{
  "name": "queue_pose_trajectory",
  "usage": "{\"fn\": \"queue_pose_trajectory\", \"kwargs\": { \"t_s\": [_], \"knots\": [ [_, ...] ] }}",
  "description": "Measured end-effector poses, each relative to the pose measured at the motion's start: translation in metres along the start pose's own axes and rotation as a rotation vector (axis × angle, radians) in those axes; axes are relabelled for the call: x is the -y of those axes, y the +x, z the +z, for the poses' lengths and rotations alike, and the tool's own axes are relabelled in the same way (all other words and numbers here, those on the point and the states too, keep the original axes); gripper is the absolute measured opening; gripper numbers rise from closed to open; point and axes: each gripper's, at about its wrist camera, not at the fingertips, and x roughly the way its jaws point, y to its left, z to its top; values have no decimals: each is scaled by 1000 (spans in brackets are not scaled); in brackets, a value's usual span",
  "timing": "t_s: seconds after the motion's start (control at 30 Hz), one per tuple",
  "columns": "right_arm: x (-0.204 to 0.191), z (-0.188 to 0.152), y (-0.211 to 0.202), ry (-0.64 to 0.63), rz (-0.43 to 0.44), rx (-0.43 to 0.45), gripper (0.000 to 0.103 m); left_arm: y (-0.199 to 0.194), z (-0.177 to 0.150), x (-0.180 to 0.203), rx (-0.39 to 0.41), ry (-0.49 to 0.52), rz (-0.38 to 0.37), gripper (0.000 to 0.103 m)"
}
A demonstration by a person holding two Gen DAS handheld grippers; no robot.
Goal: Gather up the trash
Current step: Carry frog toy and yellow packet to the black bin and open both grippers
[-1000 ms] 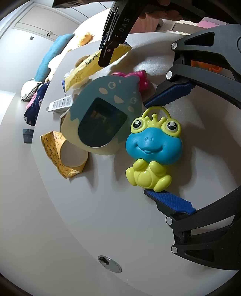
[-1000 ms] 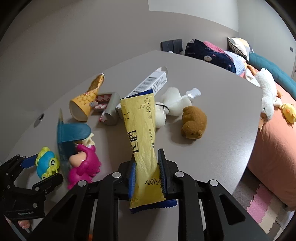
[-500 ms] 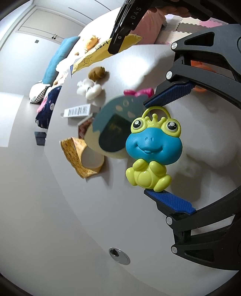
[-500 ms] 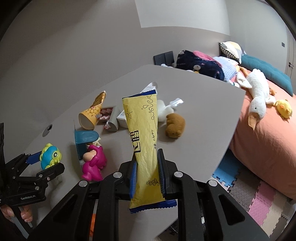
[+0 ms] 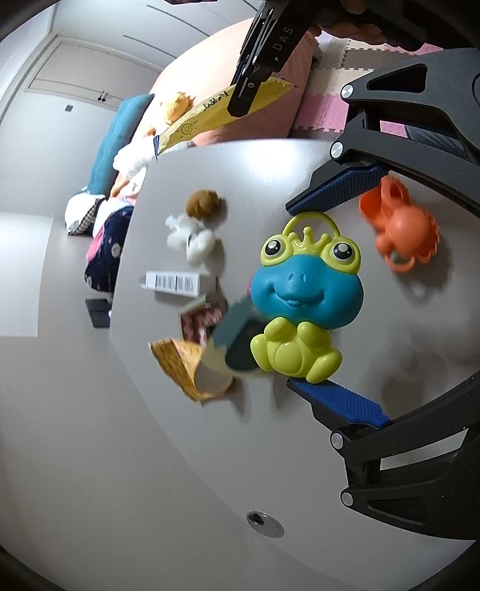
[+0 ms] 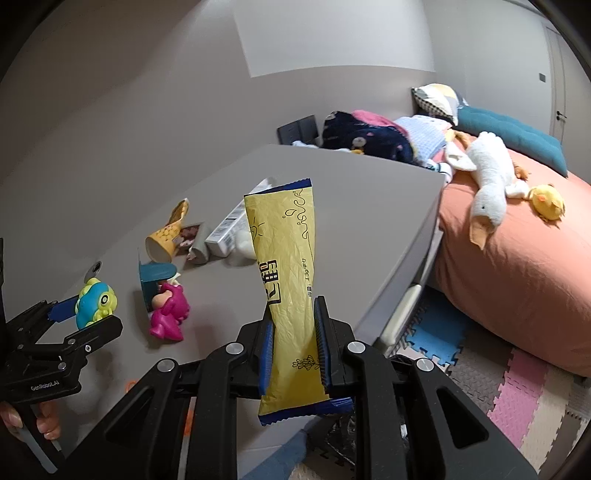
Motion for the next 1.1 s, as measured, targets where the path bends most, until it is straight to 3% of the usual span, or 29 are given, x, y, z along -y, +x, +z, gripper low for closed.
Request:
{"fn": "queue_pose_trajectory", "kwargs": {
  "t_s": [1.1],
  "knots": [
    [122,-36,-96,177,-178,106,21,1,2,169,3,228,-214,83]
  ]
}}
